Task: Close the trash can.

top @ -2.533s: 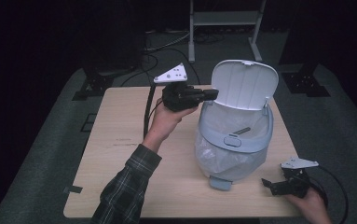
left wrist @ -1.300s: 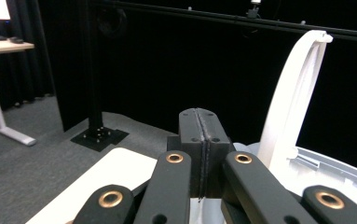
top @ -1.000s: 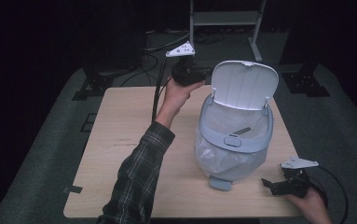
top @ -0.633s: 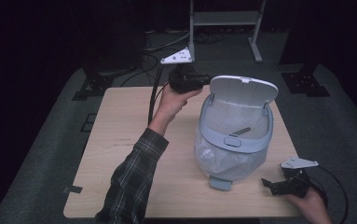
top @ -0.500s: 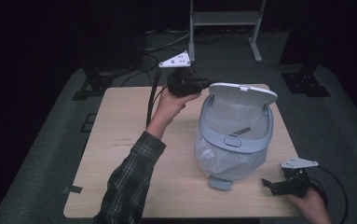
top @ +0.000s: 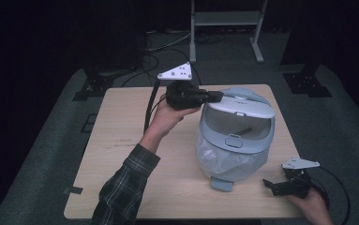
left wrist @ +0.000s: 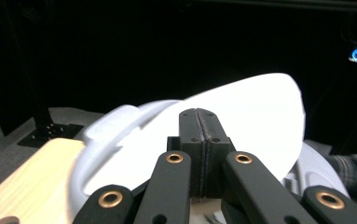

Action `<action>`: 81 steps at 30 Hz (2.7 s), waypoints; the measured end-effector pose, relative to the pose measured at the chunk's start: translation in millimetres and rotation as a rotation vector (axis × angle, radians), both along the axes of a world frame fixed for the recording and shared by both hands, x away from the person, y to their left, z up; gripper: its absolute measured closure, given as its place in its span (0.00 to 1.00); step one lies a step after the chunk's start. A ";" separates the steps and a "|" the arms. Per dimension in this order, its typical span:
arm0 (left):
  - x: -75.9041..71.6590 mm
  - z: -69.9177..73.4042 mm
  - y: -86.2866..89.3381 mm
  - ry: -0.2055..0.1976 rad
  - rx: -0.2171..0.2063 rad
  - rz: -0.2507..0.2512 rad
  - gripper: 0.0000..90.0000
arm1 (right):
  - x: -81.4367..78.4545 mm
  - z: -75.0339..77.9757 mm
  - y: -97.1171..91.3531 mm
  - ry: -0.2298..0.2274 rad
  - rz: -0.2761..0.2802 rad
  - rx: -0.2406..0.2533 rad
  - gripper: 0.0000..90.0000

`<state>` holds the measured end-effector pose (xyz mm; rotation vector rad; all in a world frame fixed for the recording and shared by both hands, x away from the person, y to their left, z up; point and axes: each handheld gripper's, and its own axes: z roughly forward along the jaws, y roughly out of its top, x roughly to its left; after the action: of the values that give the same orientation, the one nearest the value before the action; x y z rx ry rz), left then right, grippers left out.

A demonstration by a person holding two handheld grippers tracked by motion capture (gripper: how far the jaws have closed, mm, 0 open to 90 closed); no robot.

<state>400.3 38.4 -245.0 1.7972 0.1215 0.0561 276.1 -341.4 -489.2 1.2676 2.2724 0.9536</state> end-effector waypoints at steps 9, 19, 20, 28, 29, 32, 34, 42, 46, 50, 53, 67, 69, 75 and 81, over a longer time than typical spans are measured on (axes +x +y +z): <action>-18.6 -0.6 -8.7 0.009 0.051 -0.031 1.00 | 0.0 0.1 0.2 0.001 -0.001 0.000 0.00; -39.1 -5.3 -19.5 0.014 0.098 -0.048 1.00 | 0.0 0.1 0.4 0.000 -0.001 0.000 0.00; -41.0 -5.6 -20.9 0.009 0.104 -0.053 1.00 | 0.1 0.0 0.4 0.000 -0.001 0.000 0.00; -50.5 -6.5 -29.1 0.007 0.131 -0.072 1.00 | 0.1 0.0 0.4 -0.001 -0.001 -0.001 0.00; -51.5 -7.1 -29.9 0.009 0.137 -0.076 1.00 | 0.1 0.0 0.4 0.000 -0.001 -0.001 0.00; -54.9 -9.4 -32.5 0.011 0.151 -0.081 1.00 | 0.1 0.0 0.4 0.000 -0.001 -0.001 0.00; -57.4 -11.9 -34.6 0.017 0.163 -0.089 1.00 | 0.1 0.0 0.4 -0.001 -0.001 -0.001 0.00; -59.5 -14.5 -37.6 0.047 0.187 -0.101 1.00 | 0.1 0.0 0.4 0.000 -0.001 -0.001 0.00; -58.5 -13.5 -38.4 0.055 0.198 -0.104 1.00 | 0.0 0.0 0.4 0.000 -0.002 -0.001 0.00; -58.0 -15.2 -39.9 0.056 0.219 -0.101 1.00 | 0.0 0.0 0.5 0.000 -0.002 -0.001 0.00; -57.4 -14.4 -39.4 0.058 0.224 -0.103 1.00 | 0.1 0.0 0.5 -0.001 -0.002 -0.001 0.00; -62.2 -9.5 -5.2 0.073 0.145 -0.020 0.49 | 0.4 0.0 0.6 -0.001 -0.001 -0.001 0.00; -63.8 -8.3 2.4 0.078 0.139 -0.006 0.41 | 0.4 0.0 0.6 -0.001 -0.001 -0.001 0.00; -71.2 -10.3 27.4 0.068 0.157 0.083 0.25 | 0.4 0.0 0.6 -0.001 -0.001 -0.001 0.00; -75.0 -21.5 47.4 0.084 0.171 0.147 0.13 | 0.4 0.0 0.6 -0.001 -0.001 -0.001 0.00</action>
<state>325.3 85.7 -266.5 1.9600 0.3167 0.0986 276.5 -340.8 -489.2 1.2672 2.2714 0.9530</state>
